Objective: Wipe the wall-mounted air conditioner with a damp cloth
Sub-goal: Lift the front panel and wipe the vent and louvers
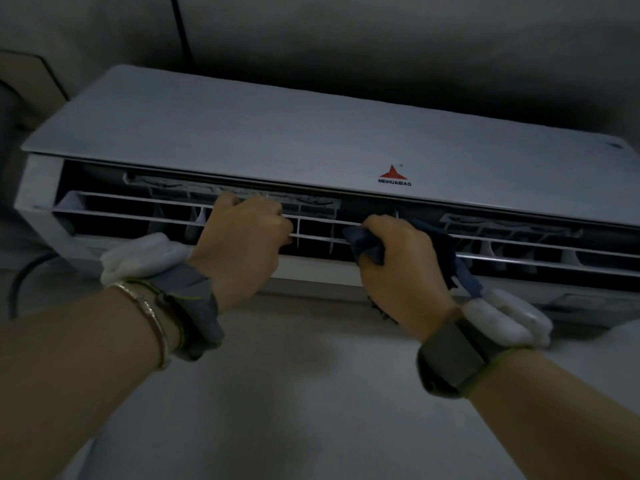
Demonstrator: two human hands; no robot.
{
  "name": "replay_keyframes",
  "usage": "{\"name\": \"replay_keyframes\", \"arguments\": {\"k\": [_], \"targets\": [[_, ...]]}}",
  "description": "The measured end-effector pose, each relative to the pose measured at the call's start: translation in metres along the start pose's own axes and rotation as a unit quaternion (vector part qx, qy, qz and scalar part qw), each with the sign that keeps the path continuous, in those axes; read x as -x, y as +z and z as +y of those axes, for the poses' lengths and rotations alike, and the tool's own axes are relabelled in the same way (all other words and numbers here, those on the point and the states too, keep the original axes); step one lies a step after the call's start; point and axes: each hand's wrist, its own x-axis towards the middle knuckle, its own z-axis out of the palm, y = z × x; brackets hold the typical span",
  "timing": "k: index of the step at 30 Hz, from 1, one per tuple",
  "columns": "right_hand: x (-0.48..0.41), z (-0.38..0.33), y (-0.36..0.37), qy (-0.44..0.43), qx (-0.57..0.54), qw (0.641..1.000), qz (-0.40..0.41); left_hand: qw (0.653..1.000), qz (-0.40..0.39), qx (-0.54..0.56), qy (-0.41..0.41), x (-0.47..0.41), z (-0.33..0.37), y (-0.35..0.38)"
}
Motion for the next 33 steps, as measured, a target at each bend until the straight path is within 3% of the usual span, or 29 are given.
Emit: {"name": "replay_keyframes", "arguments": {"k": [4,7,11,14,20,22,25,28,30,33], "targets": [[0.011,0.03,-0.023,-0.012,0.066,0.997,0.033,0.999,-0.029,-0.012,-0.006,-0.01,-0.004,-0.007],[0.025,0.064,-0.043,0.036,0.161,0.986,0.008,0.999,-0.035,-0.001,-0.005,-0.018,-0.011,-0.011],[0.027,0.095,-0.068,0.112,0.26,0.959,-0.009,0.998,0.032,0.035,-0.04,-0.019,-0.011,-0.007],[0.016,0.099,-0.071,0.133,0.264,0.955,-0.004,0.983,0.081,0.123,-0.108,-0.02,-0.011,-0.001],[-0.003,0.092,-0.058,0.209,0.176,0.959,0.073,0.976,0.035,0.168,-0.135,-0.031,-0.019,0.015],[0.001,0.082,-0.047,0.196,0.192,0.958,0.081,0.983,0.024,0.13,-0.124,-0.032,-0.02,0.019],[0.007,0.062,-0.018,0.104,0.178,0.976,0.064,0.989,0.01,0.093,-0.111,-0.031,-0.021,0.023],[0.001,0.036,0.007,-0.047,0.09,0.989,-0.109,0.991,0.004,0.081,-0.11,-0.029,-0.02,0.024],[0.001,0.038,0.014,-0.054,0.041,0.995,-0.077,0.991,-0.003,0.074,-0.112,-0.028,-0.018,0.024],[0.015,0.059,0.01,-0.012,0.076,0.997,-0.008,0.992,-0.008,0.052,-0.113,-0.029,-0.019,0.025]]}}
